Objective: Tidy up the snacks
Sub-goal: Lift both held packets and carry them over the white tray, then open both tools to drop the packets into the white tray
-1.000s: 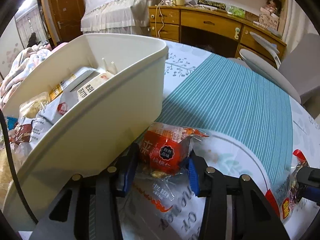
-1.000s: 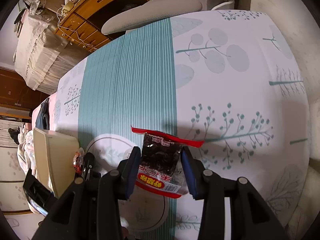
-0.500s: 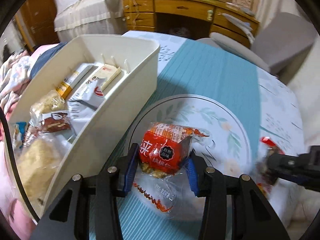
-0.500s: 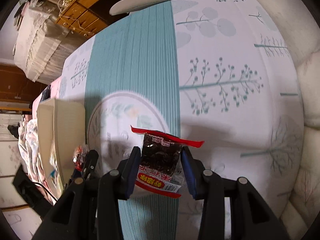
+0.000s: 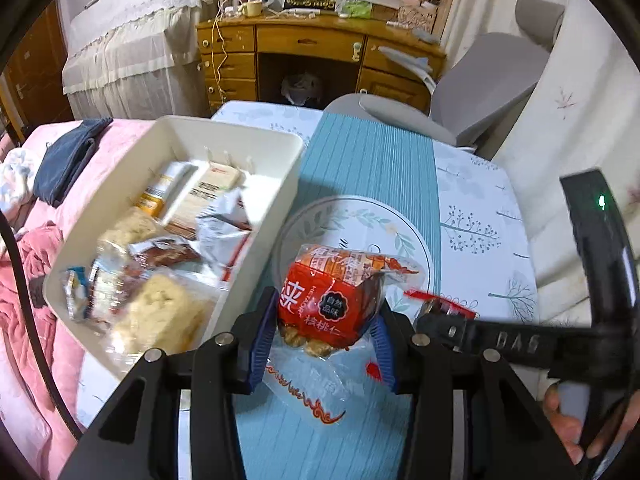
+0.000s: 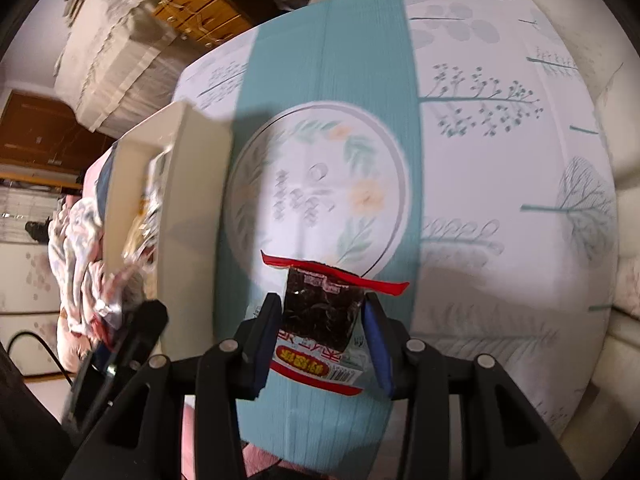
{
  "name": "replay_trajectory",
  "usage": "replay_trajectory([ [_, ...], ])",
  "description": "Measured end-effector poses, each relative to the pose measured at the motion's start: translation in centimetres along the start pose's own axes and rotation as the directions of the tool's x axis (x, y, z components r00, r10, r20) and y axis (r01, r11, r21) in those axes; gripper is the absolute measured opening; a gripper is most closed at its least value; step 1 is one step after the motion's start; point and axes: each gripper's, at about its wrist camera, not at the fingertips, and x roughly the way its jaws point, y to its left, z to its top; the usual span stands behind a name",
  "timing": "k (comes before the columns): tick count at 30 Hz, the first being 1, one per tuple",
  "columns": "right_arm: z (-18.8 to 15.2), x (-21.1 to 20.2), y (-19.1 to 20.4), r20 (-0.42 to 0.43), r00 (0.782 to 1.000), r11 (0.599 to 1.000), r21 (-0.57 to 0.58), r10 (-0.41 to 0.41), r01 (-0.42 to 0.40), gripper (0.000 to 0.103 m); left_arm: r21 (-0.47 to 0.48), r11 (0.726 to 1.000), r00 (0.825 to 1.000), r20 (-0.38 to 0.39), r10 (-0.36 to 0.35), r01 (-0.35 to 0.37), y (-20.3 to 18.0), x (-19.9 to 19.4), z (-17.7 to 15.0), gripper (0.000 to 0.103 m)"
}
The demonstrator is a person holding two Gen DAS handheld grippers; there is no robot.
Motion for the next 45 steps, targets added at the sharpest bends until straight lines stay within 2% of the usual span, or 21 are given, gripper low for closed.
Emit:
replay_trajectory([
  [10, -6.2, -0.2, 6.7, 0.059, 0.997, 0.996, -0.083, 0.041, -0.036, 0.042, -0.016, 1.000, 0.996, 0.082, -0.024, 0.026, 8.0, -4.5, 0.8, 0.043],
  [16, -8.8, -0.2, 10.8, 0.125, 0.990, 0.996, -0.069, 0.065, -0.056, 0.042, 0.031, 0.998, 0.993, 0.100, -0.063, 0.060, 13.1, -5.5, 2.2, 0.043],
  [24, -10.3, 0.5, 17.0, 0.261, 0.959, 0.994, -0.043, 0.109, -0.102, 0.042, 0.096, 0.990, 0.991, 0.074, -0.113, 0.106, 19.5, -4.7, 3.8, 0.043],
  [30, -10.2, 2.3, 21.1, 0.311, 0.942, 0.992, -0.029, 0.123, -0.120, 0.042, 0.122, 0.986, 0.991, 0.068, -0.119, 0.110, 23.4, -3.6, 5.1, 0.044],
  [34, -9.8, 3.5, 23.1, 0.342, 0.929, 0.990, -0.023, 0.138, -0.139, 0.043, 0.123, 0.987, 0.991, 0.069, -0.111, 0.102, 25.4, -2.8, 5.9, 0.049],
  [36, -9.8, 3.9, 23.7, 0.353, 0.925, 0.989, -0.017, 0.144, -0.148, 0.044, 0.127, 0.986, 0.991, 0.070, -0.114, 0.104, 25.7, -2.6, 6.1, 0.063],
  [37, -9.8, 4.2, 23.8, 0.358, 0.923, 0.989, -0.008, 0.141, -0.148, 0.045, 0.128, 0.986, 0.991, 0.072, -0.116, 0.107, 26.0, -2.5, 6.3, 0.071],
  [38, -9.8, 4.4, 23.8, 0.359, 0.923, 0.989, -0.001, 0.141, -0.151, 0.047, 0.127, 0.986, 0.990, 0.074, -0.123, 0.113, 26.0, -2.4, 6.3, 0.072],
  [40, -9.8, 4.8, 23.7, 0.354, 0.925, 0.988, 0.022, 0.136, -0.154, 0.067, 0.129, 0.983, 0.988, 0.067, -0.141, 0.131, 26.0, -2.3, 6.5, 0.072],
  [42, -10.2, 4.7, 23.4, 0.367, 0.922, 0.987, 0.050, 0.125, -0.154, 0.073, 0.129, 0.981, 0.987, 0.056, -0.152, 0.143, 26.0, -2.1, 6.4, 0.072],
  [45, -11.0, 4.4, 22.7, 0.382, 0.919, 0.985, 0.090, 0.100, -0.145, 0.074, 0.125, 0.978, 0.985, 0.023, -0.172, 0.168, 25.7, -1.8, 6.1, 0.072],
])
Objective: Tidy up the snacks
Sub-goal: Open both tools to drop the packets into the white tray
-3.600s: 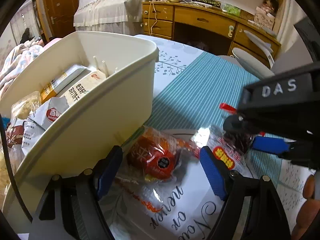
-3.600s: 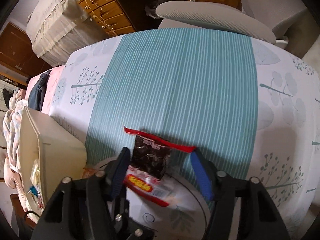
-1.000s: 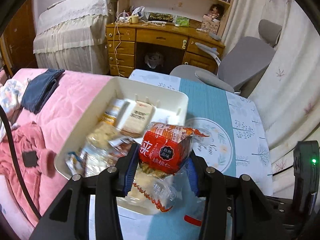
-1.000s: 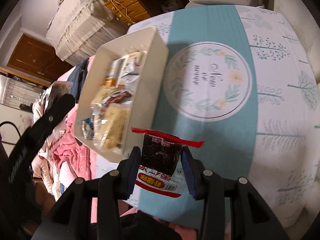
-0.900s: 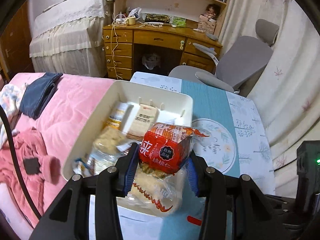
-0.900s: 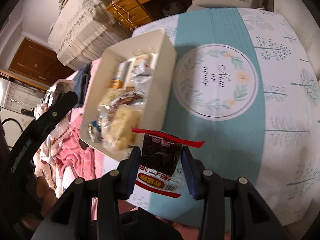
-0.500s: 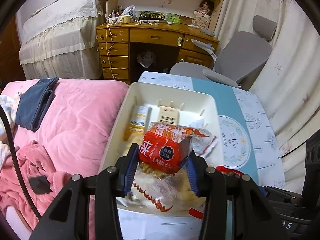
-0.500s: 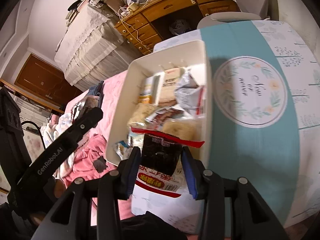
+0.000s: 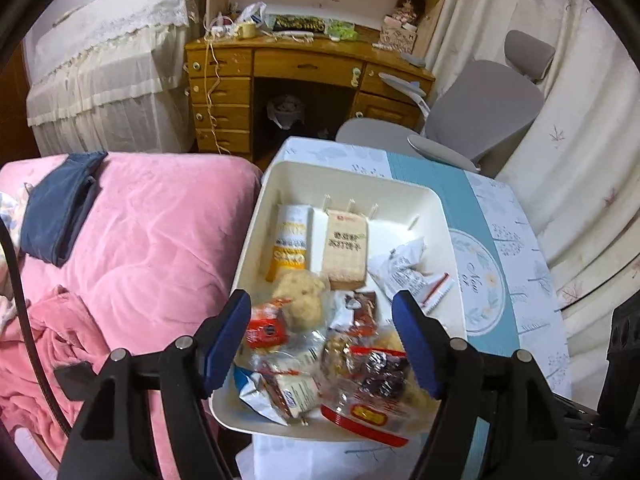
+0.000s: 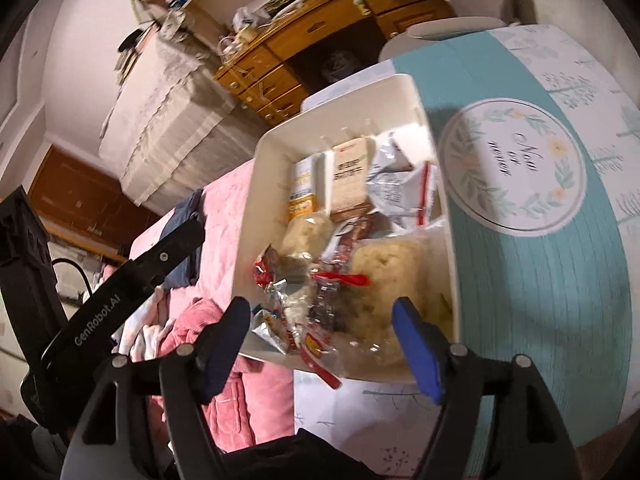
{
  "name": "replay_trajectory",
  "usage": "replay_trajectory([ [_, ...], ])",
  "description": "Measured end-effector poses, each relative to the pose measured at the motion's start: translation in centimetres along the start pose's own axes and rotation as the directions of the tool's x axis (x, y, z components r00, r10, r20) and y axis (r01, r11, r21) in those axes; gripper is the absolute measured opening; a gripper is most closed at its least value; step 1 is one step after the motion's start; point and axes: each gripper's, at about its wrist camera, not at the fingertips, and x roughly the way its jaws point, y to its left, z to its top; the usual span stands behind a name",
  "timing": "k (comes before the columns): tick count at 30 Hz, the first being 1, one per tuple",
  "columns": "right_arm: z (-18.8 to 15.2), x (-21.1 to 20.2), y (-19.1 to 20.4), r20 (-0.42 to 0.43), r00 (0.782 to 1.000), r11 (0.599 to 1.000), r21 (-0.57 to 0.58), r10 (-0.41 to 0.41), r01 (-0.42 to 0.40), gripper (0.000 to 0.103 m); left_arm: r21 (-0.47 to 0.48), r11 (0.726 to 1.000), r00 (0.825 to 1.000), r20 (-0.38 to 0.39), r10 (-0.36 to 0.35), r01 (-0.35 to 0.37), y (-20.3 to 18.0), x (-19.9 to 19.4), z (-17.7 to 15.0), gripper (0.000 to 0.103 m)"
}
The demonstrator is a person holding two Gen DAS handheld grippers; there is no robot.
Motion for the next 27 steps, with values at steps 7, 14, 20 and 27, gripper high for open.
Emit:
replay_trajectory([
  [7, -1.1, -1.8, -2.2, 0.016, 0.997, 0.995, 0.056, -0.080, 0.079, 0.075, -0.034, 0.998, 0.998, -0.037, -0.048, 0.047, -0.8, 0.2, -0.7, 0.072],
  [14, -2.6, -4.1, -5.3, 0.011, 0.989, 0.986, 0.075, -0.150, 0.149, 0.087, -0.089, 0.996, 0.997, -0.076, -0.017, 0.010, -2.4, 0.7, -2.1, 0.072],
  [20, -4.2, -7.0, -8.8, 0.014, 0.977, 0.976, 0.061, -0.212, 0.211, 0.094, -0.105, 0.993, 0.990, -0.138, 0.039, -0.054, -5.5, 0.8, -5.3, 0.072],
  [27, -5.7, -10.6, -13.1, -0.012, 0.974, 0.974, -0.004, -0.228, 0.228, 0.094, -0.064, 0.997, 0.985, -0.169, 0.030, -0.042, -11.1, -1.3, -9.5, 0.083],
])
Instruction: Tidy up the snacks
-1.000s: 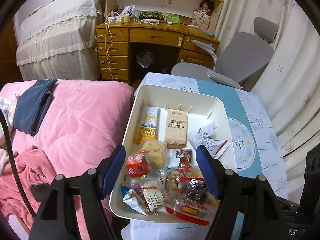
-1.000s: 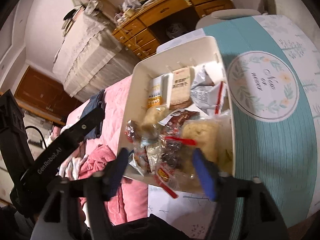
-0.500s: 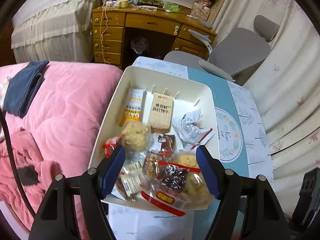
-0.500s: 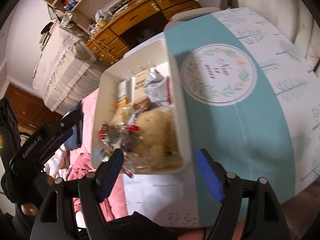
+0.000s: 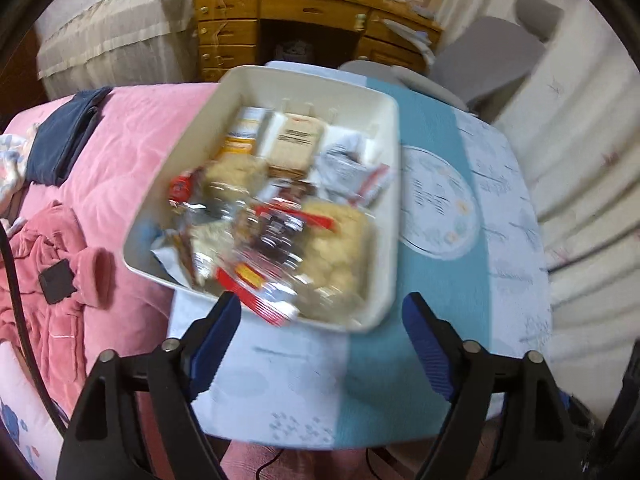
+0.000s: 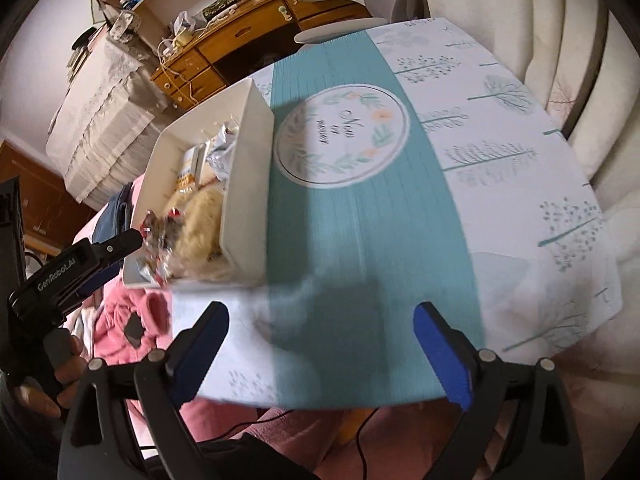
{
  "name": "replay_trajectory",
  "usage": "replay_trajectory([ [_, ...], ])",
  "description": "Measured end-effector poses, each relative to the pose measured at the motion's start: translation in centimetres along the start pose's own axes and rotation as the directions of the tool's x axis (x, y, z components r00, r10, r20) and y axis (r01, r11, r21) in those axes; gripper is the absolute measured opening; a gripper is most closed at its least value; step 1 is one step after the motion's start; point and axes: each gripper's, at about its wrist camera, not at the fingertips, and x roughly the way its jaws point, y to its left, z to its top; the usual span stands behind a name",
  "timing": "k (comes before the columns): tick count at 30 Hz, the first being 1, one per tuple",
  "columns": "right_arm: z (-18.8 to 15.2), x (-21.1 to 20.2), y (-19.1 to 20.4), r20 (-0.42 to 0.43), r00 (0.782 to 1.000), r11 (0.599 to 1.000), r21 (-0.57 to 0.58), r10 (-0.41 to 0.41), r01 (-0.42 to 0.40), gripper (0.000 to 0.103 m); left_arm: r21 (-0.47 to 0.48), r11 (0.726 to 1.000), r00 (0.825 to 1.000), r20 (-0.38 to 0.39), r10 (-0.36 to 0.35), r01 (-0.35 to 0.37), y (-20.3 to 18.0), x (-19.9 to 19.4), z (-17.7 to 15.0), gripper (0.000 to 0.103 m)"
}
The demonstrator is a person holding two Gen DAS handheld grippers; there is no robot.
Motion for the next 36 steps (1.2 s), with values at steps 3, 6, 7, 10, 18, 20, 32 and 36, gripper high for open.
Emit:
replay_trajectory([
  [3, -0.1, -1.6, -1.9, -0.005, 1.000, 1.000, -0.023, 0.021, -0.021, 0.095, 0.050, 0.999, 1.000, 0.024, 0.019, -0.020, -2.5, -1.9, -1.2, 0.091],
  [6, 0.4, -3.6, -3.3, 0.008, 0.999, 0.998, -0.048, 0.037, -0.036, 0.098, 0.063, 0.998, 0.999, 0.051, 0.010, -0.013, -4.6, -4.6, -1.8, 0.101],
  [7, 0.6, -4.1, -3.5, 0.008, 0.999, 0.998, -0.051, 0.041, -0.040, 0.099, 0.067, 0.998, 0.998, 0.063, 0.010, -0.014, -5.2, -5.4, -2.0, 0.103],
  [10, 1.3, -6.5, -4.0, 0.045, 0.997, 0.997, -0.058, 0.058, -0.055, 0.100, 0.077, 0.996, 0.996, 0.090, 0.028, -0.035, -6.7, -7.5, -1.9, 0.103],
  [18, 2.2, -12.3, -2.9, 0.104, 0.994, 0.990, -0.140, 0.045, -0.030, 0.103, 0.079, 0.993, 0.989, 0.126, 0.074, -0.085, -9.8, -11.6, -2.5, 0.103],
  [20, 1.5, -13.4, -2.6, 0.120, 0.992, 0.987, -0.161, 0.034, -0.014, 0.103, 0.063, 0.994, 0.985, 0.149, 0.083, -0.094, -10.2, -12.3, -2.8, 0.103],
  [32, -0.2, -15.3, -2.1, 0.158, 0.987, 0.983, -0.181, 0.017, 0.012, 0.103, 0.040, 0.987, 0.957, 0.252, 0.143, -0.158, -11.3, -14.1, -4.3, 0.103],
  [36, -0.4, -15.3, -1.7, 0.159, 0.987, 0.982, -0.191, 0.028, 0.003, 0.103, 0.040, 0.986, 0.952, 0.267, 0.148, -0.165, -11.2, -14.3, -4.1, 0.103],
])
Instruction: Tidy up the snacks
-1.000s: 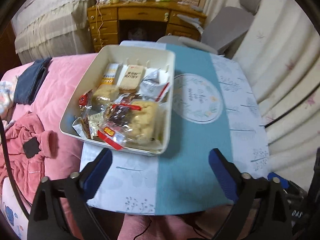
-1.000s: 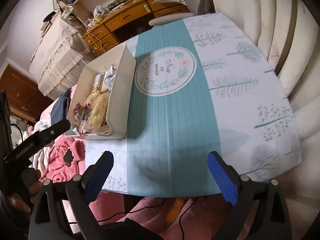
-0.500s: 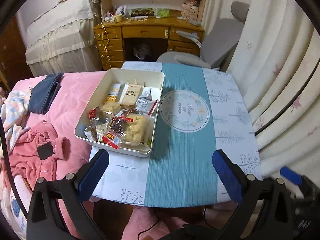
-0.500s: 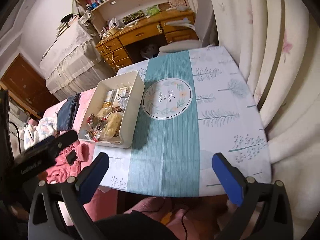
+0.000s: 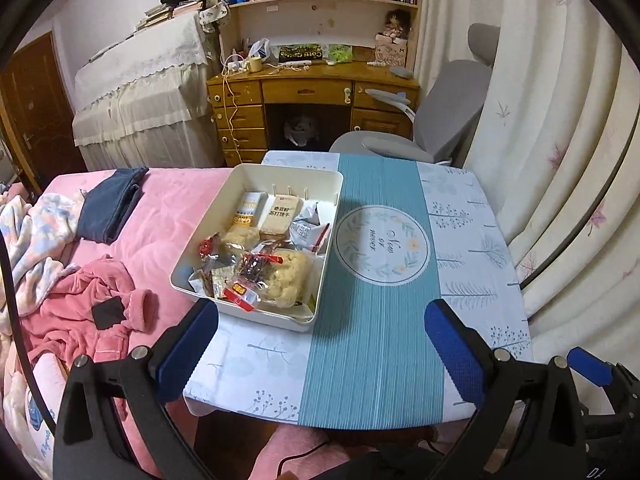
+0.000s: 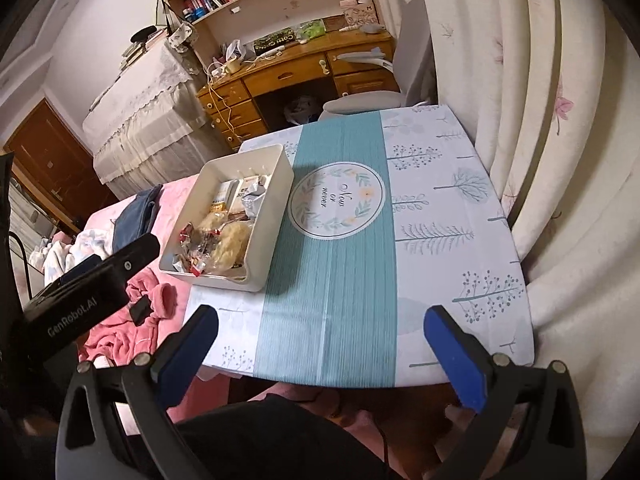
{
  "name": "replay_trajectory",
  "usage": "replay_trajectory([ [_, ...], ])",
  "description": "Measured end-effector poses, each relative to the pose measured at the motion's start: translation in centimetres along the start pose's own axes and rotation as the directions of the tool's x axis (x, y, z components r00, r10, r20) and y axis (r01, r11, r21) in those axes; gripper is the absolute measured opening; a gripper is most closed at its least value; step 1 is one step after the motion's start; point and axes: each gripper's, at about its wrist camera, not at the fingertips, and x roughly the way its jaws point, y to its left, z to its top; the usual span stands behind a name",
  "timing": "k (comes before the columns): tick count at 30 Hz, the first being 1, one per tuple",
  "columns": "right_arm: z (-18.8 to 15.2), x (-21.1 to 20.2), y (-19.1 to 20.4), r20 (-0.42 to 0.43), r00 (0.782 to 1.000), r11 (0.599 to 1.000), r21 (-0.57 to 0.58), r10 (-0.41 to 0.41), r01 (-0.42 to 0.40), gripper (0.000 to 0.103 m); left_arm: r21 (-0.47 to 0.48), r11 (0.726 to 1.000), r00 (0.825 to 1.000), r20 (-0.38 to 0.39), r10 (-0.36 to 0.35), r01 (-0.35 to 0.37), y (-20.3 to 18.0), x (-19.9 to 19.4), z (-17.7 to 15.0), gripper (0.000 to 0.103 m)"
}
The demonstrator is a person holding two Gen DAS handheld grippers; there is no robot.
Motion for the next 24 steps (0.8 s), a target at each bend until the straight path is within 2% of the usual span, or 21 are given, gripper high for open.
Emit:
replay_trajectory([
  [13, 0.3, 0.3, 1.5, 0.024, 1.000, 0.999, -0.034, -0.020, 0.021, 0.103, 0.032, 0.999, 0.998, 0.038, -0.041, 0.040, -0.5, 0.1, 0.8, 0.103],
  [24, 0.4, 1.1, 1.8, 0.008, 1.000, 1.000, -0.027, -0.006, 0.006, 0.103, 0.035, 0.999, 0.999, 0.012, -0.036, 0.036, -0.2, 0.6, 0.6, 0.103],
])
